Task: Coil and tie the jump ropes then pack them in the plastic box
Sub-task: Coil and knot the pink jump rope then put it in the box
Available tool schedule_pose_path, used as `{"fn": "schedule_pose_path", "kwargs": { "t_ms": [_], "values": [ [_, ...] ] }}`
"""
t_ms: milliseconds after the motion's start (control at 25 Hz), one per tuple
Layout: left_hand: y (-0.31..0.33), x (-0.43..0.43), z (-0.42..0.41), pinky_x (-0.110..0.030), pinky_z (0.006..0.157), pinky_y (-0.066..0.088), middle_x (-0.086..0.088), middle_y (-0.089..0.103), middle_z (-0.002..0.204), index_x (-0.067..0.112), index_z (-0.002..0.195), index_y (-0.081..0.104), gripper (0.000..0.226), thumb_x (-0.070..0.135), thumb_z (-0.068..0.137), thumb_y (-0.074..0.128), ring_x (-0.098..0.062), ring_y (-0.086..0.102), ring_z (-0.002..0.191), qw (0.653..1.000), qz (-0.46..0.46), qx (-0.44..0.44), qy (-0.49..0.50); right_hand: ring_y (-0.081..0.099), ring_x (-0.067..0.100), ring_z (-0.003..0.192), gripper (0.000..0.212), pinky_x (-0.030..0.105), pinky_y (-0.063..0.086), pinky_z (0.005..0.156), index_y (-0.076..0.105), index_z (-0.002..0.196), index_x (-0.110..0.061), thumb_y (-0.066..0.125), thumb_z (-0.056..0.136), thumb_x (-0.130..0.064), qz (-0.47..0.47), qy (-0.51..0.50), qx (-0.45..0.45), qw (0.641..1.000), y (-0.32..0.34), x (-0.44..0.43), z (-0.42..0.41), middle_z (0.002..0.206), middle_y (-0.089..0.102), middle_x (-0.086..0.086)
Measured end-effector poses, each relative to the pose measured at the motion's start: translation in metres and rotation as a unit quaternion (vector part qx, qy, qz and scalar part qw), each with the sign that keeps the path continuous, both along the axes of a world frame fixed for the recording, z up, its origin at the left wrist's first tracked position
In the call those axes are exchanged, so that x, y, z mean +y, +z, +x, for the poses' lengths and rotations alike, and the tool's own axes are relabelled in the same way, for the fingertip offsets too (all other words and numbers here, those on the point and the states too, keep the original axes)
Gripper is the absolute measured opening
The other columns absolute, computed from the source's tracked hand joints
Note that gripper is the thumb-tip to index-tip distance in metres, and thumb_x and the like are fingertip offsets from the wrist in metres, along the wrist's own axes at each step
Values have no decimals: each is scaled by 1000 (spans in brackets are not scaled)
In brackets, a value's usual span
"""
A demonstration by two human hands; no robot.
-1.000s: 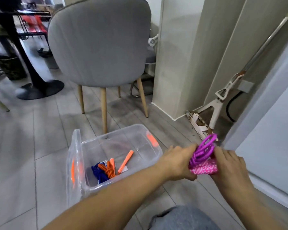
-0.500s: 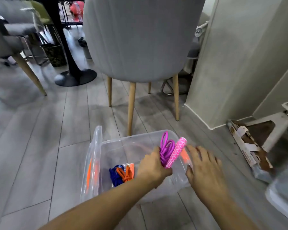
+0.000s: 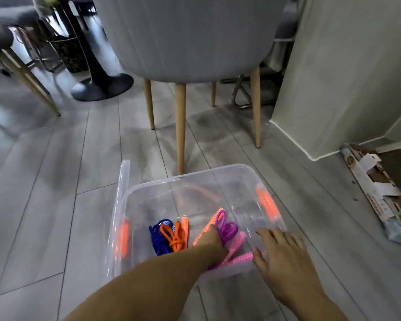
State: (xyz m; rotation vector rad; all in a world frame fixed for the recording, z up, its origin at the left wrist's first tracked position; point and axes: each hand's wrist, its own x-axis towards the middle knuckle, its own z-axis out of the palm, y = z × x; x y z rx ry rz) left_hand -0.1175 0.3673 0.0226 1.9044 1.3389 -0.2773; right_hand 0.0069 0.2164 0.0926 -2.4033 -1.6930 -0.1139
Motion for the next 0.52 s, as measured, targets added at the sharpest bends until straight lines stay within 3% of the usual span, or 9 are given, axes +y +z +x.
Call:
{"fn": "schedule_pose_path", "kwargs": {
  "t_ms": [80, 200, 280, 360, 440, 520],
  "values": [
    [-24, -4, 6, -33, 102, 45, -7, 54, 136, 14, 145, 26, 100, 64, 70, 70, -24, 55, 123, 999, -20, -22, -20, 62, 20, 85, 38, 39, 47, 83, 64, 110, -28, 41, 85, -46, -6, -3, 9, 1000, -5, -4, 0, 96, 64, -6],
    [-28, 0, 12, -39, 112, 34, -18, 36, 149, 9, 151, 27, 97, 71, 83, 57, -36, 40, 137, 993, -14, 19, -114, 61, 20, 86, 38, 39, 41, 91, 64, 111, -28, 39, 88, -43, -14, -19, 17, 1000, -8, -3, -3, 95, 63, -5],
    [-28, 2, 10, -44, 111, 36, -18, 29, 154, 11, 157, 7, 99, 61, 88, 58, -39, 38, 138, 971, 52, 46, -229, 61, 20, 85, 37, 40, 38, 95, 65, 109, -27, 38, 87, -40, -22, -25, 15, 999, -9, -4, -4, 93, 62, -4],
    [-29, 2, 5, -50, 102, 43, -17, 30, 151, 26, 158, -11, 105, 55, 88, 61, -43, 44, 131, 943, 109, 66, -307, 63, 18, 86, 39, 40, 35, 99, 66, 111, -27, 36, 88, -40, -25, -29, 18, 999, -10, -5, -4, 94, 63, -5],
    [-33, 5, 3, -51, 90, 50, -19, 34, 143, 39, 154, -15, 104, 52, 86, 63, -47, 52, 119, 922, 135, 82, -353, 64, 15, 89, 42, 40, 34, 103, 65, 114, -29, 33, 91, -42, -42, -31, 23, 998, -12, -7, -5, 96, 64, -7],
    [-30, 5, 8, -49, 85, 51, -22, 43, 135, 34, 156, -7, 102, 48, 86, 66, -46, 56, 113, 910, 148, 102, -372, 63, 14, 91, 42, 41, 35, 106, 64, 115, -30, 31, 92, -42, -59, -30, 23, 998, -13, -7, -3, 98, 63, -8]
  ]
}}
